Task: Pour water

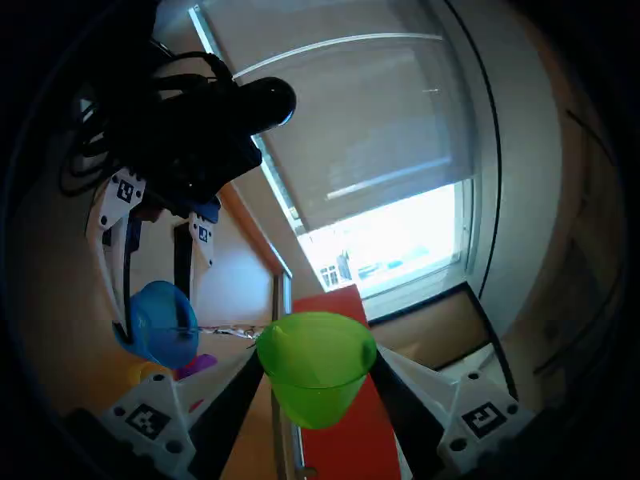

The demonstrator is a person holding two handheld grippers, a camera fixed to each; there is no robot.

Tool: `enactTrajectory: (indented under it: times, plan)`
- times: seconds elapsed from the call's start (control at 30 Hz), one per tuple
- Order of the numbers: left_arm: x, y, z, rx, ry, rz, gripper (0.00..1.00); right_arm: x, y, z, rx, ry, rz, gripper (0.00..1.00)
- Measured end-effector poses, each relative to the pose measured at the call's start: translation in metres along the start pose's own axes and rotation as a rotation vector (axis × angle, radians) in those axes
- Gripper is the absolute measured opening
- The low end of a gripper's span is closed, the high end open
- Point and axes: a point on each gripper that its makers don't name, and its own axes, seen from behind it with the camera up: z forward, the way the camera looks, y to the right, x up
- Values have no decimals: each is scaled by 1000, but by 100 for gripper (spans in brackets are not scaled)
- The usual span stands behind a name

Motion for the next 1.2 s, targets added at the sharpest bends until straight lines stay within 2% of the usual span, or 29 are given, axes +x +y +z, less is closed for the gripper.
enactTrajectory:
  times: [1.2]
  plan:
    - [2,-1,3,1,3,4,87,-1,9,1,-20,-3,-107,91]
